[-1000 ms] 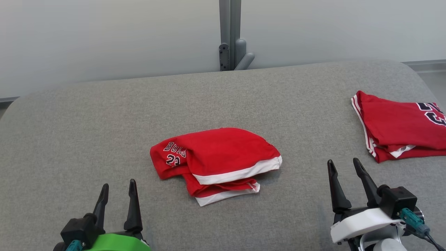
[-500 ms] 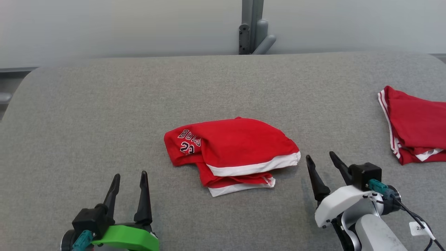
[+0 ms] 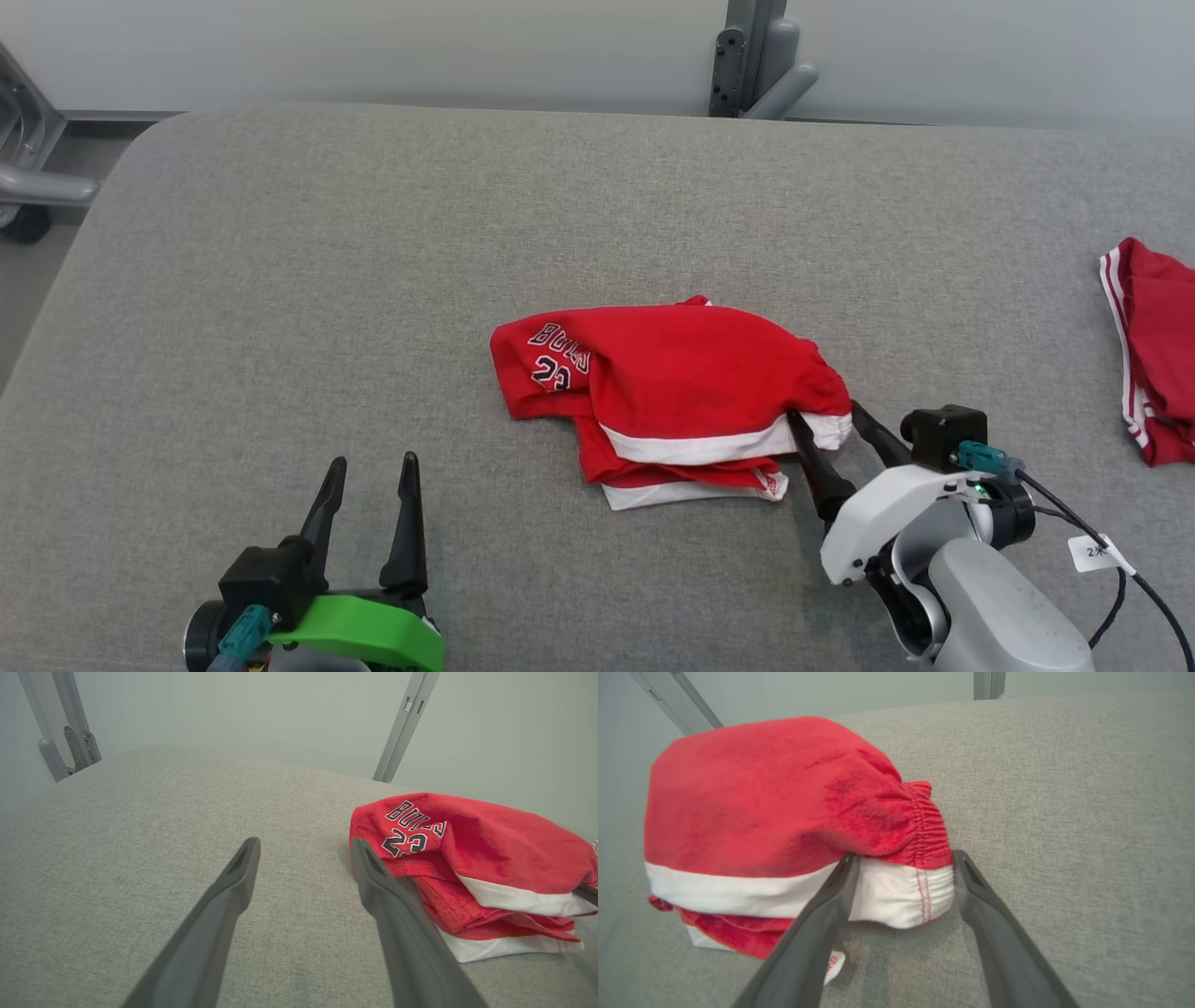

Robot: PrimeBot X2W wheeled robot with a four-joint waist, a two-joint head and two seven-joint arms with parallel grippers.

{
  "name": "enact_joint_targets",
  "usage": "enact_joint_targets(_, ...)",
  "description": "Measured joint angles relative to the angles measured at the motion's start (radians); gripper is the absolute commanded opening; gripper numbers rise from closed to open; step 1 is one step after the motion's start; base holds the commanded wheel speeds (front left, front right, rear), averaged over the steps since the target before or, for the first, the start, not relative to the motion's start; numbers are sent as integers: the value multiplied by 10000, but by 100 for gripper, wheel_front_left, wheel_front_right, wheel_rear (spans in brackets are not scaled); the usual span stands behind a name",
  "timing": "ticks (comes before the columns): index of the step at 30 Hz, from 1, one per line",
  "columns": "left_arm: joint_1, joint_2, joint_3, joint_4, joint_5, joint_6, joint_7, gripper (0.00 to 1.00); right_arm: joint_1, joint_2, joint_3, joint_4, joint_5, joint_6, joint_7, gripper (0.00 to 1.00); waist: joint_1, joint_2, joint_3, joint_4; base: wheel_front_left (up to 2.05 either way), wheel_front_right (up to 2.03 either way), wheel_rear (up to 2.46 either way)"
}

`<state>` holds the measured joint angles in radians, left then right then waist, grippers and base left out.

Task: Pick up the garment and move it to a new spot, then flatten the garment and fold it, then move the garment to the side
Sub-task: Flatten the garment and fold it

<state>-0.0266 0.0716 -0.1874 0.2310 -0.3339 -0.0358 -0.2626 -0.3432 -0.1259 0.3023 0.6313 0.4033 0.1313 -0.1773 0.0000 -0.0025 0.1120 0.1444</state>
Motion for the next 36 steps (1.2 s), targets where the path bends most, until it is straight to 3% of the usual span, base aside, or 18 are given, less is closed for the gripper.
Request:
enact_joint_targets(1, -12, -8, 0, 10, 19, -6, 0, 100, -79, -21, 132, 63, 228, 0, -4, 47, 0, 0, 6, 37, 0, 0, 0)
enact_joint_targets(3, -14, -27, 8, 35, 25, -15, 0, 100, -210, -102, 397, 161, 556, 0, -71, 11, 0, 0, 3, 93, 0, 0, 0)
enact_joint_targets(4, -14, -33, 15, 46, 46, -40, 0, 100, -265, -167, 525, 215, 635, 0, -136, 0, 0, 0, -10, 104, 0, 0, 0)
enact_joint_targets(16, -3, -128, 0, 134, 113, -127, 0, 100, -1013, -477, 577, -395, 1450, 0, -681, 0, 0, 0, -93, -223, 0, 0, 0)
enact_joint_targets(25, -134, -184, -633, 445, 125, -355, 0, 100, -750, -894, -1187, -769, 1166, 0, -307, 0, 0, 0, -56, -629, 0, 0, 0)
enact_joint_targets(36, -972, -219, -2199, 951, -92, -619, 0, 100, -513, -566, -2924, 161, 255, 0, -240, 0, 0, 0, 316, -966, 0, 0, 0)
